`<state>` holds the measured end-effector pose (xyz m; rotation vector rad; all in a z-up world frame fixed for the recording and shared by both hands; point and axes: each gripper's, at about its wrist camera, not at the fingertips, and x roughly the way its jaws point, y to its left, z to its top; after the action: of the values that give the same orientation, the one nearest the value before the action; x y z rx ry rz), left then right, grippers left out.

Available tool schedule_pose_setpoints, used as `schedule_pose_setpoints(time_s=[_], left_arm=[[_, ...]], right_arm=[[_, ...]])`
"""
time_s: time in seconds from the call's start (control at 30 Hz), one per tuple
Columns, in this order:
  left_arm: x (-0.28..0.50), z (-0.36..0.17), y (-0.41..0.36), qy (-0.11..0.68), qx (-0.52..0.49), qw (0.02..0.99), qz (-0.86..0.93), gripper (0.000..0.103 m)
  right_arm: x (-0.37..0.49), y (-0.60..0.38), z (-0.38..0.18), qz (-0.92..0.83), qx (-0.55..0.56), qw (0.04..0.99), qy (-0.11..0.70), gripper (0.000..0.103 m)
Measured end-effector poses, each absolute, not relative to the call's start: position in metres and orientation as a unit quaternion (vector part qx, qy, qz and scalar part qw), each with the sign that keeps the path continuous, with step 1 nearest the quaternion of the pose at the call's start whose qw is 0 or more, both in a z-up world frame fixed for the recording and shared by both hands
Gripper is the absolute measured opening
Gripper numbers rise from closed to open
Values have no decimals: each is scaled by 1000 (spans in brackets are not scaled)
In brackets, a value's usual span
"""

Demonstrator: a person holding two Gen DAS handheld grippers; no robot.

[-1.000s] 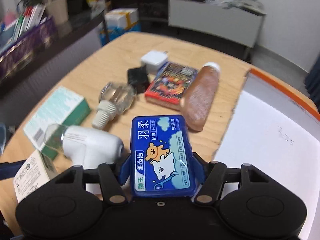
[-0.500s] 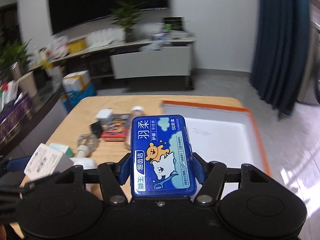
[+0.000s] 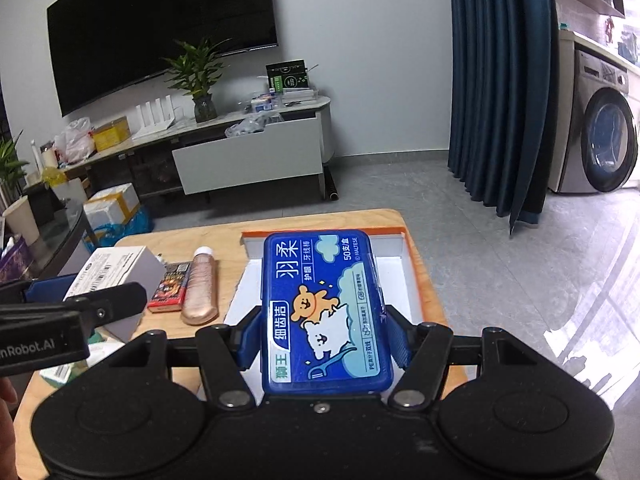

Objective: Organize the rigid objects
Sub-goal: 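Carry the white box with left gripper while right gripper carries the blue tin over the orange-rimmed box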

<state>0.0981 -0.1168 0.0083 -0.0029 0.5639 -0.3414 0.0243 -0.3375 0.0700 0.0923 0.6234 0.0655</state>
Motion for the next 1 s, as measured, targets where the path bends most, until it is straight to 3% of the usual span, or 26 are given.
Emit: schedule_pose_setpoints(time_s=[0.4,1.0], left_arm=[[120,3,-132,281,-6,943,-175,79],[76,41,-122,252,-3,953,-169,79]], right_arm=[[61,-357,58,22,46,948,316,74],[20,-356,88,9,67,954,292,74]])
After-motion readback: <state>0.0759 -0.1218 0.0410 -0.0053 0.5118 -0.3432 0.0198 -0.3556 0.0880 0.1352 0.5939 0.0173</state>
